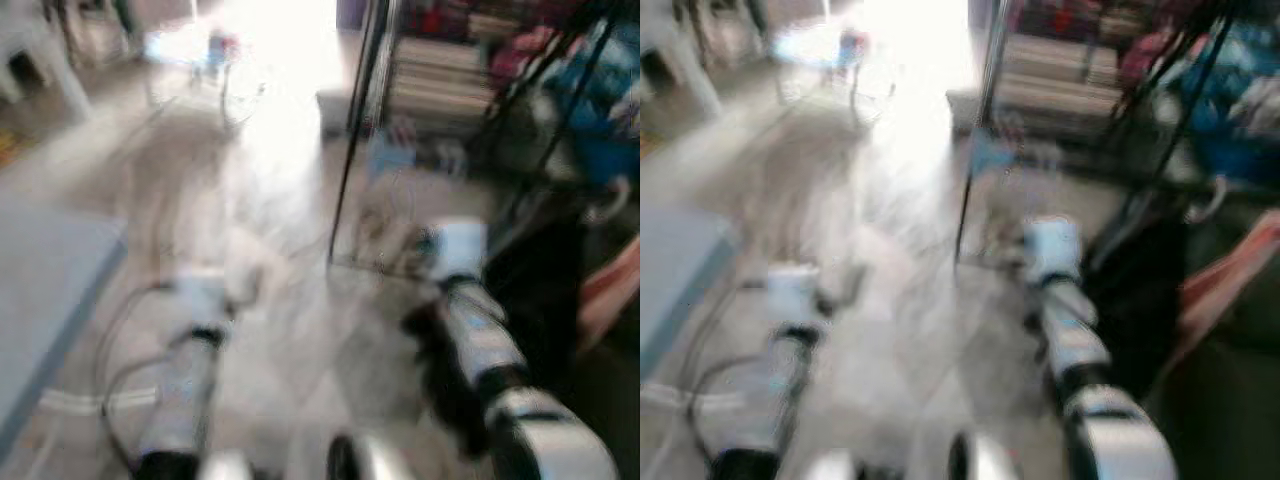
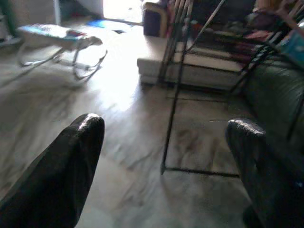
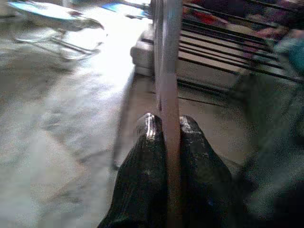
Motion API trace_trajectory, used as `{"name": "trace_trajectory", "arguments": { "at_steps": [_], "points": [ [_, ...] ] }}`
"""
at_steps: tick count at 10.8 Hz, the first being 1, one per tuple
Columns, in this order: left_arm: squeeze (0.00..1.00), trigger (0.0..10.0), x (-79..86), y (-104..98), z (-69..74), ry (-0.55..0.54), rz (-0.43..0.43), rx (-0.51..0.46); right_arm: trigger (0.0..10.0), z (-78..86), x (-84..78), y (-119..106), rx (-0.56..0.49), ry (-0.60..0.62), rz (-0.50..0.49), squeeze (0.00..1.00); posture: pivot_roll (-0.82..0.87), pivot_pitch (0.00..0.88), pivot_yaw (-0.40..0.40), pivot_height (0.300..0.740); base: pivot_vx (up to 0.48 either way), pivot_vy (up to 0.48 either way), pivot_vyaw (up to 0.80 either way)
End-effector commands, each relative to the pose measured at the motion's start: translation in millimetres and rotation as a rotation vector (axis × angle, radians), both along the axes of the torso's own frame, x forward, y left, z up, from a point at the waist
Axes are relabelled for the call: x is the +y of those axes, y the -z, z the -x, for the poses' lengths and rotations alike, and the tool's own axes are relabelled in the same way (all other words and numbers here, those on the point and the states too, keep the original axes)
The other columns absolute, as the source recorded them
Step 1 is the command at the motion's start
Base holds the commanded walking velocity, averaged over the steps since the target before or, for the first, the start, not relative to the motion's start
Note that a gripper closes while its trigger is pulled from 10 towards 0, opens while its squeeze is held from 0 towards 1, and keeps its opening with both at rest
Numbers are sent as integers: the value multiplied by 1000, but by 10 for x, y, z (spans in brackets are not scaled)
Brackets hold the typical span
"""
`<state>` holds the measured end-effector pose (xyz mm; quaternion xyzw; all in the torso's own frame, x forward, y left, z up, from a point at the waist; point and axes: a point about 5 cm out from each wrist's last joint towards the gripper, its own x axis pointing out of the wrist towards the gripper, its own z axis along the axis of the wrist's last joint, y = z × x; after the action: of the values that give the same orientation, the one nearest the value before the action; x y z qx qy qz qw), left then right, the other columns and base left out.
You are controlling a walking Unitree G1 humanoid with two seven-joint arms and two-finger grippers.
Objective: Hang hanger
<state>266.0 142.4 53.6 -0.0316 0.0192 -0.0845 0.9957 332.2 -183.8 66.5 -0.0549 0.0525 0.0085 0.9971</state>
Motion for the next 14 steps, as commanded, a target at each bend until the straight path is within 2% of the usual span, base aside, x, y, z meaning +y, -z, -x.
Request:
{"name": "trace_trajectory", "arguments": {
  "at_steps": [1, 3, 6, 7, 10, 11, 13, 14],
  "points": [
    [0, 10000, 135, 14, 14, -35, -33, 12, 10000, -39, 103, -47, -23, -17, -19, 0, 107, 94, -66, 740, 0, 0, 0],
    [0, 10000, 164, 29, 24, -12, -80, 22, 10000, -63, 178, -43, -13, 5, -70, 0, 116, 94, -41, 740, 0, 0, 0],
    [0, 10000, 379, -15, 8, -8, -148, 32, 10000, -82, 388, 6, 23, 5, -134, 0, 143, 110, 13, 740, 0, 0, 0],
    [0, 10000, 385, -9, 28, -3, -158, 37, 10000, -144, 470, -19, 67, 6, -160, 0, 147, 114, 15, 740, 0, 0, 0],
    [0, 10000, 322, 31, 121, -1, -145, 50, 10000, -324, 570, -153, 173, 40, -175, 0, 170, 128, -5, 740, 0, 0, 0],
    [0, 10000, 312, 51, 163, -9, -141, 58, 10000, -317, 596, -92, 263, 53, -228, 0, 179, 132, -18, 740, 0, 0, 0],
    [0, 10000, 330, 58, 211, -37, -138, 62, 10000, -134, 648, 205, 421, 45, -264, 0, 191, 135, -35, 740, 0, 0, 0],
    [0, 10000, 321, 63, 222, -39, -137, 64, 10000, -42, 652, 328, 469, 47, -253, 0, 191, 136, -39, 740, 0, 0, 0]
  ]
}}
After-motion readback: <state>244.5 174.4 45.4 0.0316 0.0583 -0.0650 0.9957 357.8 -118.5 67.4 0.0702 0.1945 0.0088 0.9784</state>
